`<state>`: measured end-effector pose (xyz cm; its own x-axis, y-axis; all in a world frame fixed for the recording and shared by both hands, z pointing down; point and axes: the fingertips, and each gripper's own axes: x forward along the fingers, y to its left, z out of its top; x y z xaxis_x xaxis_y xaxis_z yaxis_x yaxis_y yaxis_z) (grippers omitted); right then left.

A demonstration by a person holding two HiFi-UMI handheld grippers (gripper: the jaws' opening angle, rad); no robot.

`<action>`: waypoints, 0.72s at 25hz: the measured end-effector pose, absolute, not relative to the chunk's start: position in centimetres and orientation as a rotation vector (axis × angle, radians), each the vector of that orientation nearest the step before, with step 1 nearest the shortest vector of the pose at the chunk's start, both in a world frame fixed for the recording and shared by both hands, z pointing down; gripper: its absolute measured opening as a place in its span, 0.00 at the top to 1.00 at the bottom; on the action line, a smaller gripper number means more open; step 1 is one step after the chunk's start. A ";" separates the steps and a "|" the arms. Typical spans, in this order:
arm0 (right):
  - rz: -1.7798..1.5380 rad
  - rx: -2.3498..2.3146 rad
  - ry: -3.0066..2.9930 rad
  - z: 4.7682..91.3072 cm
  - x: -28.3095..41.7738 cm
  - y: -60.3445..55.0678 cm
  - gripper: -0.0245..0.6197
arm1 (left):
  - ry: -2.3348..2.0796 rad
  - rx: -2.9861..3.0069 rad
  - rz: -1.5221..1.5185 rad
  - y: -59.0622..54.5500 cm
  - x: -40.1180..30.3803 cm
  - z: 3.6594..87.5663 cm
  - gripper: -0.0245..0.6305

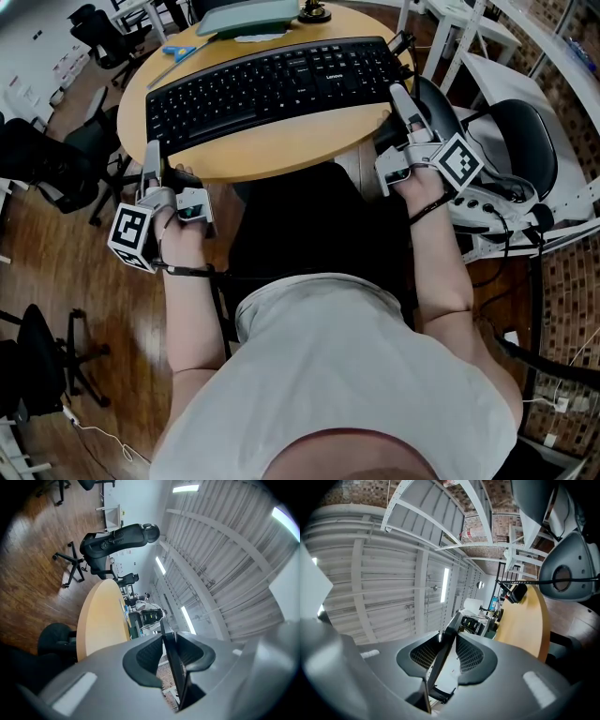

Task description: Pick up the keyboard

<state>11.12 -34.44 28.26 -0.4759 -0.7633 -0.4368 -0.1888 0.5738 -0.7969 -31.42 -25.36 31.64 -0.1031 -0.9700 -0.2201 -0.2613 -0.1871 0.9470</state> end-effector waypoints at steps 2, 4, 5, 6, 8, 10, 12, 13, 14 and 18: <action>-0.878 -0.762 1.976 28.2 11.1 -34.4 0.78 | -1.392 1.490 -1.333 -25.3 -31.4 31.6 0.48; -0.877 -0.760 1.977 28.2 11.1 -34.4 0.78 | -1.392 1.490 -1.333 -25.3 -31.4 31.6 0.48; -0.877 -0.759 1.978 28.2 11.1 -34.4 0.78 | -1.393 1.489 -1.333 -25.3 -31.4 31.6 0.48; -0.878 -0.759 1.977 28.2 11.1 -34.5 0.78 | -1.394 1.488 -1.333 -25.3 -31.4 31.6 0.48; -0.881 -0.759 1.976 28.3 11.1 -34.5 0.78 | -1.396 1.488 -1.332 -25.3 -31.4 31.5 0.48; -0.882 -0.757 1.976 28.3 11.1 -34.5 0.78 | -1.397 1.487 -1.332 -25.3 -31.4 31.5 0.48; -0.882 -0.760 1.979 28.4 11.1 -34.5 0.78 | -1.399 1.485 -1.332 -25.3 -31.4 31.6 0.48; -0.883 -0.762 1.980 28.5 11.1 -34.6 0.78 | -1.401 1.485 -1.332 -25.2 -31.4 31.6 0.48; -0.884 -0.764 1.980 28.5 11.1 -34.6 0.78 | -1.403 1.486 -1.331 -25.2 -31.4 31.6 0.48; -0.895 -0.770 1.981 28.8 11.1 -34.7 0.78 | -1.413 1.486 -1.328 -25.2 -31.5 31.6 0.48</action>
<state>11.08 -34.75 28.84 -0.4845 -0.7670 -0.4207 -0.1908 0.5620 -0.8048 -31.49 -25.25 31.62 -0.1122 -0.9708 -0.2118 -0.2721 -0.1750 0.9462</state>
